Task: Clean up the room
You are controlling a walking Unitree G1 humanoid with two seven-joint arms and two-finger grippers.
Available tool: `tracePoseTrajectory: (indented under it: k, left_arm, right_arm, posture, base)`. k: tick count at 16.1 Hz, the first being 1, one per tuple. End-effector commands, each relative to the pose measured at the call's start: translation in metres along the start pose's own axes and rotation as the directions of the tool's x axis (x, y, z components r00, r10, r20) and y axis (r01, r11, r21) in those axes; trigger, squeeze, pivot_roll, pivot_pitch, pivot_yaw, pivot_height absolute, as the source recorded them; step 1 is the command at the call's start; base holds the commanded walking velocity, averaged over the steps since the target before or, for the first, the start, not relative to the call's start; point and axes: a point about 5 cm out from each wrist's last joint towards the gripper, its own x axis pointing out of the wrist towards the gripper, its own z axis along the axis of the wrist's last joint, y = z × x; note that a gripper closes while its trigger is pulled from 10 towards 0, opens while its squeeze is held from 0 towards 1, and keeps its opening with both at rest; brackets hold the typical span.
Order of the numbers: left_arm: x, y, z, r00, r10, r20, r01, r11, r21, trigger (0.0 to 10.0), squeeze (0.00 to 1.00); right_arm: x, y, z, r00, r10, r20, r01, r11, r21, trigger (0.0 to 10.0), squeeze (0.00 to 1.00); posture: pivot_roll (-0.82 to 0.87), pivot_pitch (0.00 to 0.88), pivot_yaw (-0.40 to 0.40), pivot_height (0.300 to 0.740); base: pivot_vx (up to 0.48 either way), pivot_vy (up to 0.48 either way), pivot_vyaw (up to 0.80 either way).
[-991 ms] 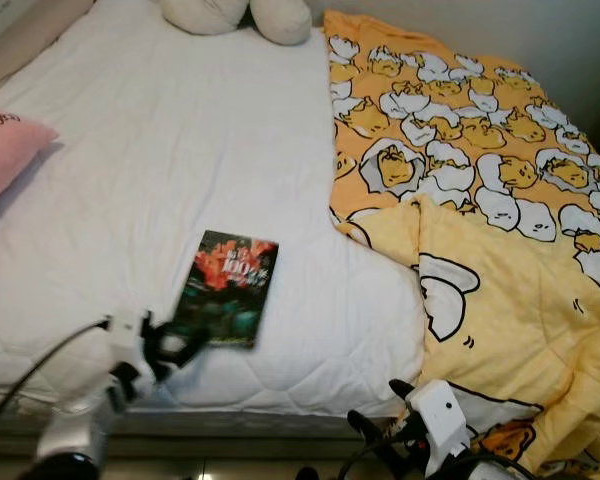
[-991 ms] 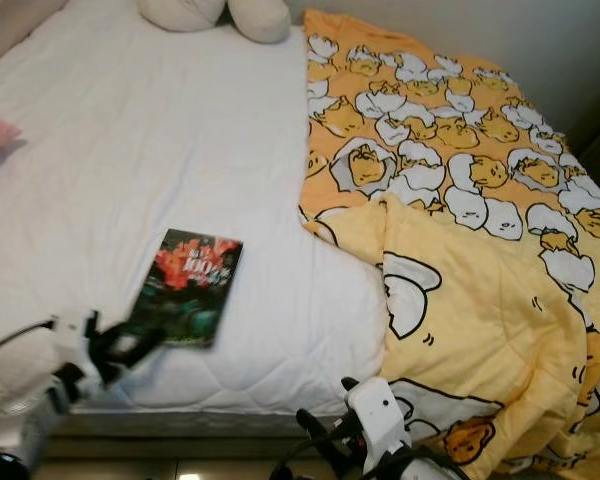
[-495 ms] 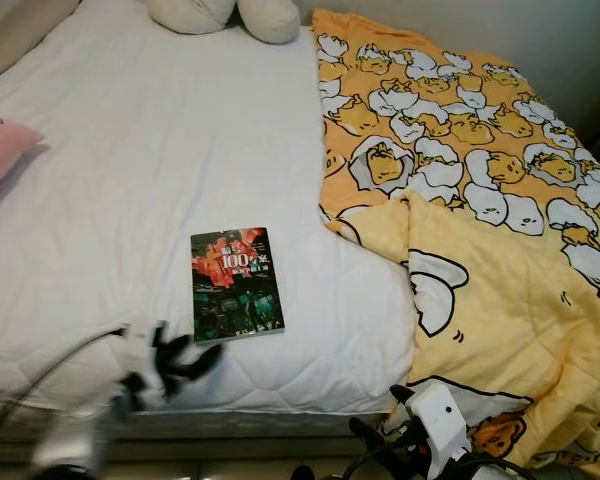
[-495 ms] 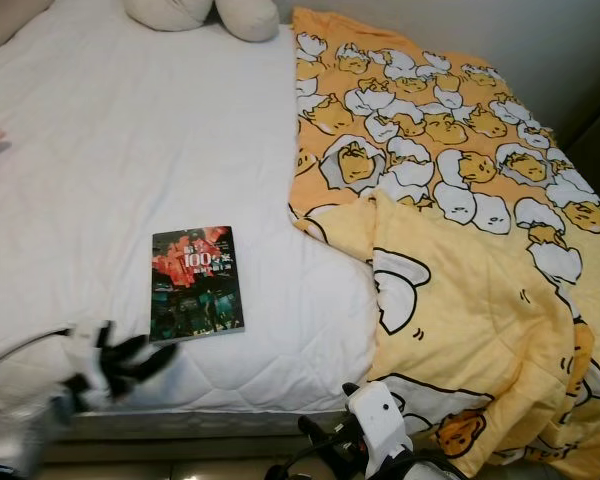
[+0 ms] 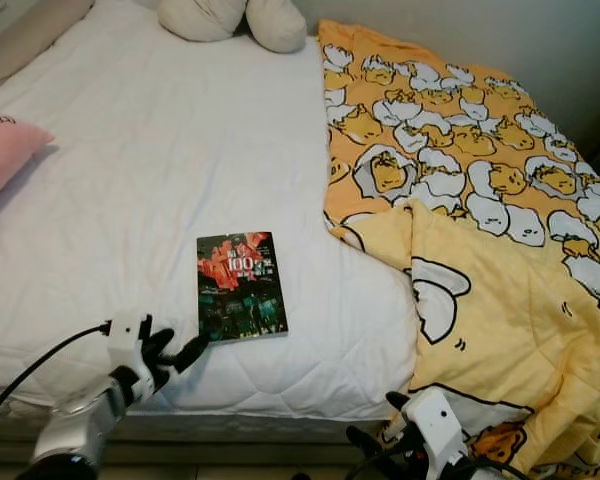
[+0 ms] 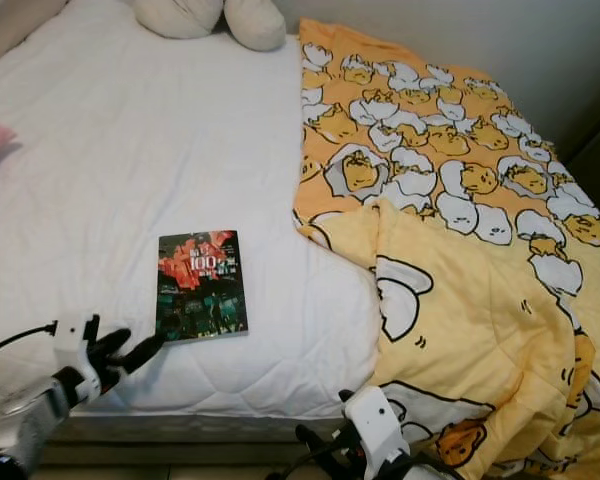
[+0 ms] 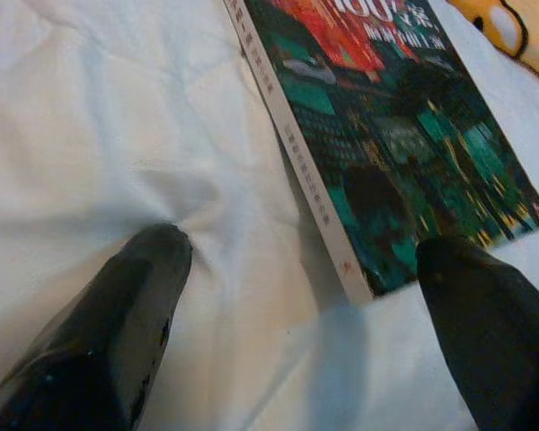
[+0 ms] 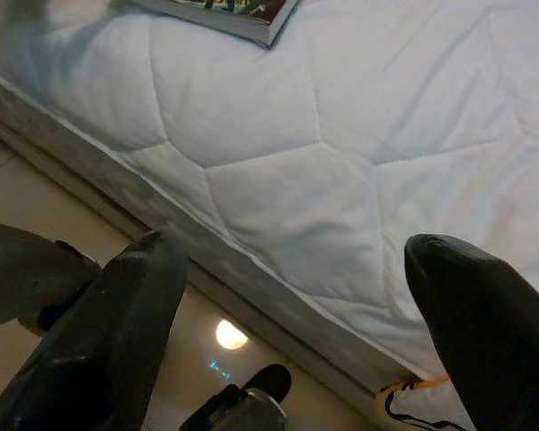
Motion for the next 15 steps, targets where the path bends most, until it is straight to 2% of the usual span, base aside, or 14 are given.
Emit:
tracePoseTrajectory:
  k: [1, 6, 8, 10, 13, 15]
  left_arm:
    - [0.008, -0.005, 0.000, 0.999, 0.040, 0.025, -0.041, 0.999, 0.023, 10.0, 0.00]
    - [0.022, -0.018, -0.004, 0.999, 0.043, 0.017, -0.042, 0.998, -0.044, 10.0, 0.00]
    - [0.027, -0.022, -0.010, 0.998, 0.067, 0.010, -0.066, 0.992, -0.109, 10.0, 0.00]
    - [0.034, -0.032, -0.010, 0.999, 0.039, 0.020, -0.035, 0.985, -0.171, 10.0, 0.00]
    - [0.040, -0.047, -0.014, 0.999, -0.043, 0.011, 0.044, 0.988, -0.150, 10.0, 0.00]
    - [0.045, -0.058, -0.024, 0.996, -0.061, -0.059, 0.054, 0.992, -0.118, 10.0, 0.00]
  right_arm:
    - [-0.005, -0.005, -0.003, 1.000, -0.011, -0.015, 0.011, 1.000, -0.011, 10.0, 0.00]
    - [-0.006, -0.005, -0.005, 1.000, -0.015, -0.021, 0.015, 1.000, -0.010, 10.0, 0.00]
    - [-0.006, -0.004, -0.006, 1.000, -0.014, -0.025, 0.014, 1.000, -0.007, 10.0, 0.00]
    - [-0.007, -0.004, -0.007, 1.000, -0.016, -0.027, 0.015, 1.000, -0.005, 10.0, 0.00]
    - [-0.008, -0.006, -0.011, 0.999, -0.024, -0.036, 0.024, 1.000, 0.001, 10.0, 0.00]
    - [-0.008, -0.006, -0.014, 0.999, -0.020, -0.043, 0.020, 1.000, 0.006, 10.0, 0.00]
  posture:
    - [0.09, 0.114, -0.170, 0.740]
    - [0.08, 0.114, -0.167, 0.740]
    - [0.07, 0.116, -0.165, 0.740]
    - [0.06, 0.119, -0.164, 0.740]
    - [0.07, 0.126, -0.164, 0.740]
    - [0.07, 0.133, -0.166, 0.740]
  base:
    - [0.000, 0.000, 0.00]
    - [0.000, 0.000, 0.00]
    - [0.000, 0.000, 0.00]
    - [0.000, 0.000, 0.00]
    - [0.000, 0.000, 0.00]
    - [0.000, 0.000, 0.00]
